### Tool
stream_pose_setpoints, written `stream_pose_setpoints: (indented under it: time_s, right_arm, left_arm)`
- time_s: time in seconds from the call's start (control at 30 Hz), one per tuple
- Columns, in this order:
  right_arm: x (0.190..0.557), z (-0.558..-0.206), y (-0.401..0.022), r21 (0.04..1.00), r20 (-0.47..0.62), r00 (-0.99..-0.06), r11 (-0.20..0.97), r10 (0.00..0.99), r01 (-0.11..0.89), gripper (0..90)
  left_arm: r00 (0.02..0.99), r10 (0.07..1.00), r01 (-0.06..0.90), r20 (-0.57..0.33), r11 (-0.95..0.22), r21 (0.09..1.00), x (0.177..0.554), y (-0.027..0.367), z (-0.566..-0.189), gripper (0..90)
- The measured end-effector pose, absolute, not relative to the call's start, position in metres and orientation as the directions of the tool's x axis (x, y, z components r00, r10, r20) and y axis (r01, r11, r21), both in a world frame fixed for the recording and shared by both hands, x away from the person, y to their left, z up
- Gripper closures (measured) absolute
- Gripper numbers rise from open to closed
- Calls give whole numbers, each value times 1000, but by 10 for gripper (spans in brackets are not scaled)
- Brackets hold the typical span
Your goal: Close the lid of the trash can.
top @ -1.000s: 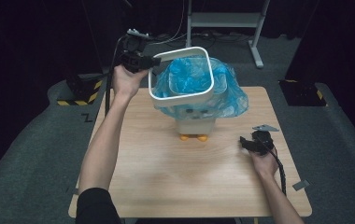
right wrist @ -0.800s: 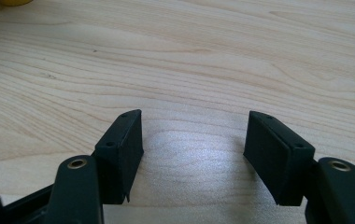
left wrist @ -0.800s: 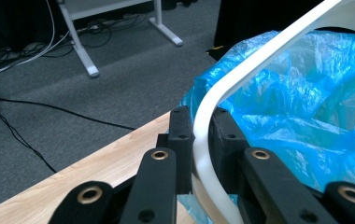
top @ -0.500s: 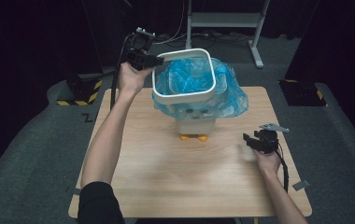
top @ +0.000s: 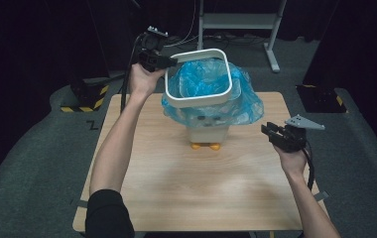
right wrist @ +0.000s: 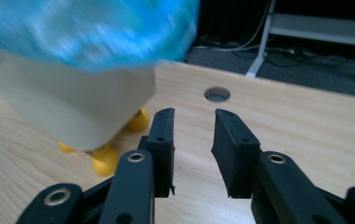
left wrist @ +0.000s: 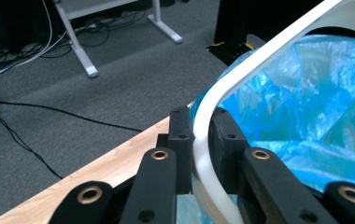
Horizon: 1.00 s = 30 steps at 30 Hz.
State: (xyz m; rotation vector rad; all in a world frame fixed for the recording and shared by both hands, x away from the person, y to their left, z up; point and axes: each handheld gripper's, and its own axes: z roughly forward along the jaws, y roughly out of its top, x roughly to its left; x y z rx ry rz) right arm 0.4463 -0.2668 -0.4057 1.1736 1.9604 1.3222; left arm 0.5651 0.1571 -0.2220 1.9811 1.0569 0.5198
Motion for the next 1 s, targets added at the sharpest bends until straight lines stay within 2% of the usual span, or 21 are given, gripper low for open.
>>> stream_pose_setpoints:
  time_s: [0.2,0.33,0.57,1.0]
  right_arm:
    - [439,-381,-262,931,56,-524,145,850,334,689]
    - [436,-368,-258,941,70,-539,124,839,315,690]
    - [437,-326,-249,969,55,-570,94,820,229,691]
    - [468,-269,-224,978,16,-601,113,799,176,687]
  left_arm:
    - [563,826,495,7,-344,798,570,150,-222,804]
    - [568,823,500,-11,-335,799,573,146,-223,804]
    - [565,825,506,2,-349,789,578,139,-225,804]
    - [585,811,493,18,-374,785,584,130,-229,804]
